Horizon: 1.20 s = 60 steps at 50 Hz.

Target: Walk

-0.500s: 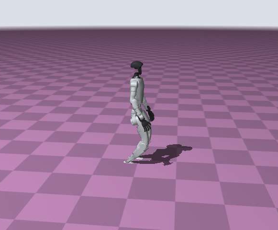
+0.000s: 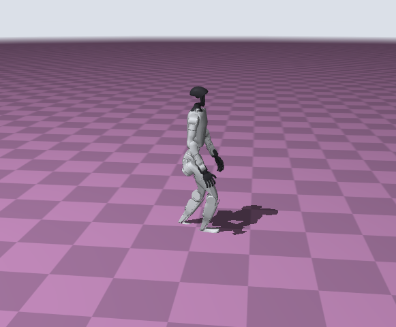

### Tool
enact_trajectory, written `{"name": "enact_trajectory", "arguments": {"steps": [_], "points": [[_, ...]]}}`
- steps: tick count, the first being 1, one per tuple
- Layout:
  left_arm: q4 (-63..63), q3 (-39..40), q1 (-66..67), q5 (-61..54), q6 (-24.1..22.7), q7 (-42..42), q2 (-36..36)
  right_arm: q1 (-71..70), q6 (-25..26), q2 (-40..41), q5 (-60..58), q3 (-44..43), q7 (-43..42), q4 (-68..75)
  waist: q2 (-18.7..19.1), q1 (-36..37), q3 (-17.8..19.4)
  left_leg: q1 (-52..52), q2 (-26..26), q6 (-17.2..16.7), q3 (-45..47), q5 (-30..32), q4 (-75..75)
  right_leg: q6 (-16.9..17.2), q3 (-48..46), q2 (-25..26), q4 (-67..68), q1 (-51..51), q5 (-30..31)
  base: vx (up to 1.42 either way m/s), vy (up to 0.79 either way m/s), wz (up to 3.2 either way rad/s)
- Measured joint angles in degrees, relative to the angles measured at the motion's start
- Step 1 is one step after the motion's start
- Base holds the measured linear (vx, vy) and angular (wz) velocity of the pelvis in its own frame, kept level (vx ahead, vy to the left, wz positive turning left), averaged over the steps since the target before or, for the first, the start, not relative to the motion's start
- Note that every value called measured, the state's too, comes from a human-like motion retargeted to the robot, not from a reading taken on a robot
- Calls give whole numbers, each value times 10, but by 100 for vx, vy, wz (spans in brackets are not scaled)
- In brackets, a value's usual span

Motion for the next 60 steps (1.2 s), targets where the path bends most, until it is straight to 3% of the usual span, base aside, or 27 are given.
{"name": "enact_trajectory", "arguments": {"steps": [10,19,22,25,29,32,35,40,46,52,55,57,60], "points": [[-4,-17,3,7,-9,-11,-3,9,1,5,9,-4,-16,24,-7,8,-24,14,-1,4,-21,-17,13,-5,3,13,-19,10,28,0,0,0],[-25,-38,-21,8,-22,-6,-7,17,-8,5,24,-9,-35,33,15,1,-18,54,22,-21,-35,-30,77,-10,2,44,16,46,43,5,1,-14],[-38,-46,-31,8,-26,-5,-5,23,-11,3,27,-10,-41,33,38,5,-9,64,51,-38,-36,-36,141,-17,-10,73,25,69,48,5,1,-41],[-52,-52,-38,7,-28,-4,-1,29,-13,-1,28,-12,-47,30,81,20,9,75,113,-67,-34,-29,248,-31,-32,127,26,106,55,4,2,-68],[-74,-60,-40,9,-30,-3,6,33,-15,-5,29,-9,-53,20,117,37,25,40,190,-99,-15,53,415,-53,-48,173,28,138,42,-2,2,-48],[-88,-66,-43,11,-30,-3,11,27,-17,-7,25,-2,-53,15,119,46,28,-30,223,-81,-2,71,502,-59,-44,181,17,161,28,-1,0,-6],[-90,-65,-41,10,-30,-4,18,12,-18,-5,22,5,-48,9,105,55,29,-109,228,-49,5,43,514,-55,-34,174,-7,195,14,0,0,0],[-66,-45,-19,-5,-28,-5,26,-12,-20,1,23,13,-31,-8,70,66,34,-202,182,-37,9,16,373,-44,-19,143,-50,261,-7,0,0,0],[-19,-8,22,-16,-22,1,31,-42,-22,7,3,25,-5,-33,14,53,17,-243,76,-51,1,54,93,-37,-17,71,-67,305,-38,1,2,28],[26,26,69,-21,-10,10,30,-46,-20,16,-19,36,14,-37,-35,47,14,-235,14,-33,14,88,108,-18,-10,19,48,333,-58,0,2,10],[38,44,79,-24,-3,15,30,-46,-17,23,-24,38,30,-29,-84,28,28,-182,-44,-10,32,96,101,27,6,-39,152,353,-2,3,4,39],[38,50,86,-24,0,14,29,-43,-16,26,-21,37,40,-24,-108,13,33,-153,-76,3,38,96,89,55,10,-77,248,327,80,-2,4,35],[32,55,85,-25,2,9,26,-42,-15,25,-20,32,48,-16,-117,-9,32,-113,-93,14,36,87,62,59,13,-116,367,249,166,-1,1,6]]}}
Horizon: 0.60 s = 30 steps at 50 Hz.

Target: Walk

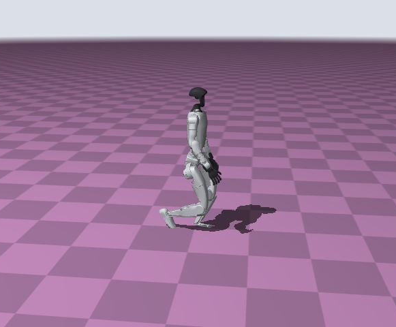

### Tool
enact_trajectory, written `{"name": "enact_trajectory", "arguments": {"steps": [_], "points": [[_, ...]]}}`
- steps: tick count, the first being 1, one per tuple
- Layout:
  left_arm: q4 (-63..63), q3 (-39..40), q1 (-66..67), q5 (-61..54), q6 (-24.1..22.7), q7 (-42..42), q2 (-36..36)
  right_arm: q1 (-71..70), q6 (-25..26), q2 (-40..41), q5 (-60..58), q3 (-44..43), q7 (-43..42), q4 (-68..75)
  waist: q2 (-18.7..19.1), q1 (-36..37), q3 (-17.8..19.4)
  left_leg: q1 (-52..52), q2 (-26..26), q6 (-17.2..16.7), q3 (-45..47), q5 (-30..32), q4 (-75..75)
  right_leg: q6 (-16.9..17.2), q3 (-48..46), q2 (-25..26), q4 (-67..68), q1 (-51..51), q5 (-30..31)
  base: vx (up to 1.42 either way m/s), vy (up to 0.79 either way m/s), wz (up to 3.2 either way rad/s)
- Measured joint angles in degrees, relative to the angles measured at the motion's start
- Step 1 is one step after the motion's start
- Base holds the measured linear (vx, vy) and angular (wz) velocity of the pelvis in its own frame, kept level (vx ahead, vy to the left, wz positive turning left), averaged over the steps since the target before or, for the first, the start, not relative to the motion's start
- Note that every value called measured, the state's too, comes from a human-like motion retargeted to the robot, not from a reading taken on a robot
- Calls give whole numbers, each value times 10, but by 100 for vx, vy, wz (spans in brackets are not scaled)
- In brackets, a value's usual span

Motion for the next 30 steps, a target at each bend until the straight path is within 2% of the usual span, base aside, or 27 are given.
{"name": "enact_trajectory", "arguments": {"steps": [3,7,10,14,17,21,24,25,28,30], "points": [[-9,-4,-16,2,3,-1,-6,4,-2,-5,1,-8,-4,5,19,-16,-3,47,13,-1,-12,-20,-24,-34,-8,-17,41,-87,-24,1,2,-17],[-20,-17,-48,10,4,5,-18,16,-1,-13,13,-24,-19,11,58,-27,-5,104,46,-7,-27,-55,-45,-60,-31,-5,-30,-179,-86,2,0,-28],[-34,-32,-77,17,-5,7,-23,29,1,-16,23,-37,-33,21,81,-33,-13,138,65,-11,-33,-70,-72,-55,-38,23,-152,-228,-109,0,-1,-6],[-59,-56,-117,28,-24,10,-23,46,2,-18,28,-54,-51,39,104,-28,-39,171,94,-13,-28,-75,-122,-37,-17,86,-343,-265,-112,0,-2,-22],[-76,-70,-142,35,-34,11,-23,57,1,-18,30,-60,-57,50,113,-25,-51,182,105,-14,-28,-87,-115,-36,-5,113,-403,-268,-110,-1,-2,-16],[-96,-79,-156,35,-39,9,-26,69,1,-17,38,-59,-66,59,130,-24,-44,193,121,-26,-35,-120,-2,-49,-6,139,-347,-244,-98,0,-1,-7],[-108,-84,-154,34,-39,7,-26,77,0,-16,44,-55,-80,59,176,-4,-22,199,187,-57,-40,-131,157,-72,-37,197,-308,-196,-94,-1,-3,-66],[-113,-85,-152,34,-38,7,-25,78,-1,-17,46,-54,-86,58,198,7,-13,202,220,-72,-42,-124,216,-83,-52,224,-303,-175,-94,-1,-3,-75],[-127,-93,-146,38,-37,10,-21,72,-6,-23,48,-48,-99,45,226,27,-3,157,286,-99,-31,-47,374,-111,-70,262,-296,-141,-120,-3,-3,-40],[-138,-98,-143,41,-38,11,-18,60,-9,-26,46,-44,-108,37,232,39,-2,98,318,-91,-24,-25,445,-120,-70,273,-311,-118,-135,0,0,0]]}}
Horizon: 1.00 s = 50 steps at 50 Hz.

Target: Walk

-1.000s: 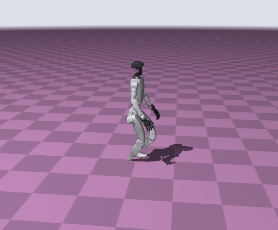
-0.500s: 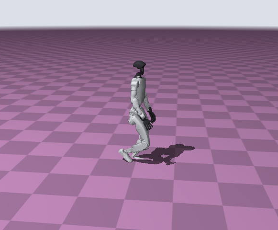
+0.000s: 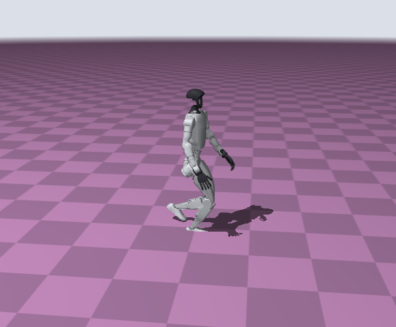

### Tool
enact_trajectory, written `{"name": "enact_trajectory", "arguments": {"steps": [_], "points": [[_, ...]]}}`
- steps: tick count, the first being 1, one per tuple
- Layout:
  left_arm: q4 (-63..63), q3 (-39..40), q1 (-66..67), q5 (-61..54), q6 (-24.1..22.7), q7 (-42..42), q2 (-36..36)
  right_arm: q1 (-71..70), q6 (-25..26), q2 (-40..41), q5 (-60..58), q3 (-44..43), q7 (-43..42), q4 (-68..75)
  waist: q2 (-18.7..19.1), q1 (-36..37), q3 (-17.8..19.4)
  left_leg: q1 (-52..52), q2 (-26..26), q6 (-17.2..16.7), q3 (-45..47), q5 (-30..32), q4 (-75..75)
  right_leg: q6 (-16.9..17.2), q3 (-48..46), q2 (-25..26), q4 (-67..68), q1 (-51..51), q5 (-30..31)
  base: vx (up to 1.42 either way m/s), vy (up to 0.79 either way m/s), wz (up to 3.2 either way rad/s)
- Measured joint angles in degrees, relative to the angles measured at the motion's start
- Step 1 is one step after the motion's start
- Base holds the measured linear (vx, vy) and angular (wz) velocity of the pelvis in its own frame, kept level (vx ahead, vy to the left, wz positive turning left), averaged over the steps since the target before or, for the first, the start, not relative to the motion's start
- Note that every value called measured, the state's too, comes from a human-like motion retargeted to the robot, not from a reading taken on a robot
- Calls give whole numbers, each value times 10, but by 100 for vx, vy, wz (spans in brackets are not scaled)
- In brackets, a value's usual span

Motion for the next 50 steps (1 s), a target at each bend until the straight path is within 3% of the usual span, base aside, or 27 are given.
{"name": "enact_trajectory", "arguments": {"steps": [5,9,13,16,18,20,22,25,28,31,34,39,42,43,45,47,50], "points": [[3,0,24,-2,-2,6,10,-34,-4,-3,2,6,-10,-21,-28,23,-4,-148,-6,40,13,-41,-38,11,21,-14,-59,78,-28,0,0,0],[36,19,60,-14,0,13,12,-59,-9,-4,6,4,-8,-51,-59,26,-7,-211,-73,29,12,-33,-239,22,32,-52,-103,145,-46,2,1,19],[78,45,103,-23,7,15,14,-83,-11,-5,-4,9,6,-85,-98,12,-23,-225,-156,26,2,-2,-457,28,33,-109,-106,179,-72,1,2,38],[107,60,138,-26,17,16,11,-85,-12,0,-11,13,11,-96,-117,13,-27,-238,-186,35,8,13,-427,37,35,-131,-34,193,-92,0,2,-2],[127,73,153,-24,23,15,12,-83,-9,5,-15,15,22,-97,-150,4,-16,-201,-223,50,23,32,-415,60,49,-167,18,230,-87,7,5,13],[137,77,165,-23,28,15,8,-72,-6,14,-15,18,30,-91,-170,-7,-11,-185,-254,66,32,32,-376,90,55,-194,100,238,-32,1,5,26],[138,82,166,-20,34,11,10,-65,-2,23,-10,21,46,-80,-202,-26,-3,-137,-294,86,42,31,-402,126,69,-240,203,213,65,-1,5,23],[122,77,145,-15,35,9,10,-56,0,31,-11,23,61,-63,-208,-49,-1,-82,-312,101,37,11,-427,123,73,-280,324,130,143,0,2,-6],[98,68,106,-14,34,20,7,-45,-3,29,-13,19,60,-48,-186,-64,2,-19,-297,100,22,-16,-454,83,60,-298,353,38,98,1,4,-31],[68,63,59,-22,28,36,4,-30,-5,23,-6,9,46,-35,-155,-74,4,37,-272,93,8,-42,-476,61,37,-291,285,-35,47,2,0,-29],[36,60,10,-33,16,48,5,-12,-3,20,6,-5,28,-20,-132,-81,-3,79,-249,84,-1,-51,-506,68,24,-261,141,-89,26,0,-1,-7],[-7,48,-47,-32,-8,60,12,15,1,18,10,-21,12,9,-102,-67,-28,108,-201,69,-3,-69,-504,86,42,-165,-86,-122,27,-2,-4,-38],[-13,41,-43,-24,-10,60,8,31,2,21,12,-18,5,21,-90,-62,-25,116,-180,55,-9,-99,-385,68,44,-129,-22,-114,35,-3,-4,-36],[-12,40,-38,-22,-9,56,6,32,1,21,15,-15,0,24,-70,-55,-10,131,-152,42,-15,-104,-329,56,28,-104,-5,-87,38,1,-4,-63],[-5,31,-20,-16,-6,50,4,35,-1,21,19,-11,-9,25,-48,-44,2,136,-108,12,-14,-75,-213,31,10,-69,39,-62,29,2,-4,-70],[5,22,-1,-5,0,37,-1,26,-4,14,21,-8,-18,14,-10,-24,20,110,-39,-19,-15,-5,-90,3,-18,-23,25,-16,19,-3,-4,-66],[21,4,27,11,7,22,-2,7,-12,5,20,-2,-32,-13,-5,-4,22,18,16,-2,2,36,32,-12,-17,-4,2,26,-3,-2,-2,-22]]}}
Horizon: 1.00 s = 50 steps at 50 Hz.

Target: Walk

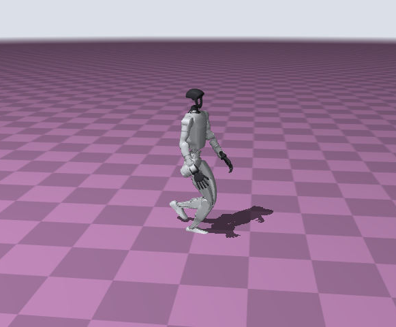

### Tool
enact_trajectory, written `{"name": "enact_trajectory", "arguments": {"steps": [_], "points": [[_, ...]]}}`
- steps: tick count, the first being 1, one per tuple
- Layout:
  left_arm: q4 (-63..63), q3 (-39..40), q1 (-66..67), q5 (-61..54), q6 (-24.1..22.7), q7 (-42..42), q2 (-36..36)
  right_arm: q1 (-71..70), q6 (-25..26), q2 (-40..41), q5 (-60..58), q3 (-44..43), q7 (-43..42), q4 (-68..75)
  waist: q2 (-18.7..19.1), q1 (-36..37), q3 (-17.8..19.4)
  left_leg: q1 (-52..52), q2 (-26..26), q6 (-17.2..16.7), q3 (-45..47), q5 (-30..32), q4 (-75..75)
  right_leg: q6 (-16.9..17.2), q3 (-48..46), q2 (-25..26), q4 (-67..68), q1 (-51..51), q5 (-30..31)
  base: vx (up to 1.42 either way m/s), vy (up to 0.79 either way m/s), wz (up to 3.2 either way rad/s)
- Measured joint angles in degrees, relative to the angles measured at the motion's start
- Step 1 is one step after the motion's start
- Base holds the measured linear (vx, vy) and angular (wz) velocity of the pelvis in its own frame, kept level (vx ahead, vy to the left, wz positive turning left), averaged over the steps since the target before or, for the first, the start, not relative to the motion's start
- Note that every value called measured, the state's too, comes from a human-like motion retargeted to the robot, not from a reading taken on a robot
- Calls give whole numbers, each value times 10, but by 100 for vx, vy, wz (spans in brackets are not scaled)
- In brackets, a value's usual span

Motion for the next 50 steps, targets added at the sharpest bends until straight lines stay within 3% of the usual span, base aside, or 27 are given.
{"name": "enact_trajectory", "arguments": {"steps": [5,12,15,17,19,21,23,25,29,33,38,41,43,45,47,50], "points": [[26,-4,58,2,0,-9,8,-41,-11,-13,17,-7,-15,-64,-27,28,-5,-157,0,46,18,-51,-46,23,32,-4,-76,92,-13,0,0,0],[70,32,133,-19,3,-4,10,-91,-22,-29,22,-18,-14,-150,-69,16,-22,-237,-131,32,19,-51,-435,46,44,-79,-122,191,-44,0,2,16],[90,47,149,-26,8,0,10,-102,-17,-27,16,-13,-8,-159,-97,4,-22,-219,-183,44,28,-28,-483,54,50,-123,-70,219,-76,3,3,18],[99,49,156,-25,13,3,7,-92,-14,-19,10,-7,-5,-149,-108,-1,-23,-224,-202,51,36,-8,-419,67,53,-140,-3,229,-74,1,3,11],[108,53,155,-27,19,6,7,-79,-8,-6,7,0,5,-124,-132,-12,-22,-204,-234,66,48,-3,-389,98,62,-172,75,237,-32,2,6,26],[107,56,142,-31,23,10,8,-68,-4,10,10,7,22,-93,-164,-31,-15,-162,-277,84,61,-4,-403,136,73,-218,172,222,56,0,5,39],[96,57,121,-35,25,15,9,-57,0,22,12,11,37,-64,-178,-49,-14,-128,-302,97,61,-14,-420,150,78,-252,264,176,133,-1,2,14],[78,55,92,-41,24,23,11,-48,1,29,10,13,48,-38,-177,-64,-13,-88,-309,102,54,-28,-447,135,77,-280,326,116,147,0,5,-1],[39,63,22,-59,21,51,11,-24,2,27,9,6,47,-7,-148,-82,-8,1,-293,97,29,-61,-497,84,57,-304,321,0,67,2,3,-20],[-4,75,-43,-82,11,72,15,-1,7,21,20,-11,37,9,-117,-88,-7,67,-266,87,11,-85,-534,75,34,-277,168,-81,17,1,-2,-15],[-44,73,-94,-88,-11,85,23,16,11,18,30,-27,24,28,-89,-72,-32,96,-222,76,4,-99,-549,99,52,-179,-87,-127,21,-2,-5,-36],[-45,67,-88,-86,-12,84,16,24,11,19,37,-27,18,32,-83,-66,-33,104,-211,68,-5,-128,-459,88,58,-148,-52,-127,29,-4,-6,-23],[-31,63,-71,-83,-9,75,7,23,8,18,48,-23,10,33,-60,-58,-15,120,-176,50,-14,-142,-359,68,40,-113,-8,-95,34,0,-6,-45],[-11,53,-44,-77,-2,65,2,18,3,19,56,-19,1,27,-40,-46,-5,123,-136,22,-14,-118,-246,44,22,-80,35,-72,25,2,-5,-62],[16,43,-18,-65,7,50,-8,4,-1,11,66,-14,-10,4,-2,-26,11,93,-68,-11,-17,-50,-120,16,-7,-33,19,-28,16,-2,-5,-65],[49,27,23,-47,19,36,-16,-22,-10,-2,70,-10,-29,-45,4,-4,11,-4,-16,-4,-4,6,8,0,-8,-10,-6,12,-5,-3,-4,-30]]}}
